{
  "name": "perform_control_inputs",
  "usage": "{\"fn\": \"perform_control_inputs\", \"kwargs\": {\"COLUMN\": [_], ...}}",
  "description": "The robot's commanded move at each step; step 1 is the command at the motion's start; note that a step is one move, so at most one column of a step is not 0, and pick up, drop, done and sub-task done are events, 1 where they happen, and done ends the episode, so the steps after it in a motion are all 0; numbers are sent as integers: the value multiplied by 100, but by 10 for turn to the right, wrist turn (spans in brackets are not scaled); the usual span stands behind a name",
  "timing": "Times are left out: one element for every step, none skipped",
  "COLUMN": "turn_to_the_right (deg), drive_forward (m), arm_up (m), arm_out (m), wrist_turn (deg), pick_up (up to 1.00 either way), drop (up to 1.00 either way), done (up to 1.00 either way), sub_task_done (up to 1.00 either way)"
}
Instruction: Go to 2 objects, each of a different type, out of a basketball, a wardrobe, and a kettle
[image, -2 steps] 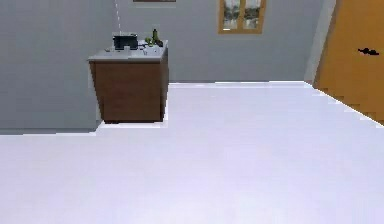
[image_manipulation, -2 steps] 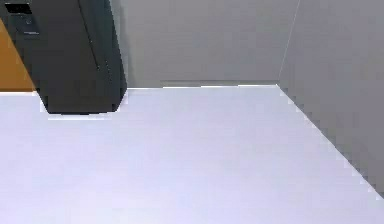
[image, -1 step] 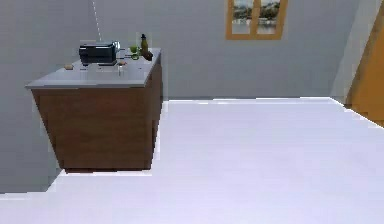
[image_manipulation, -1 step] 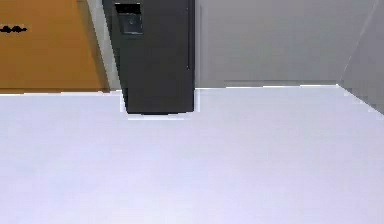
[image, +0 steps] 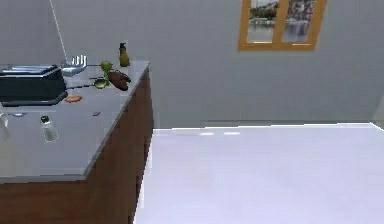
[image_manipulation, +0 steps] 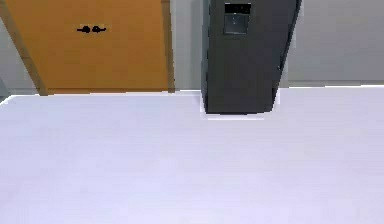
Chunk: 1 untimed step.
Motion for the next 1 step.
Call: {"fn": "perform_control_inputs", "kwargs": {"turn_to_the_right": [-30], "drive_forward": [0], "arm_up": [0], "arm_out": [0], "wrist_turn": [0], "pick_up": [0], "drop": [0], "done": [0], "sub_task_done": [0]}}
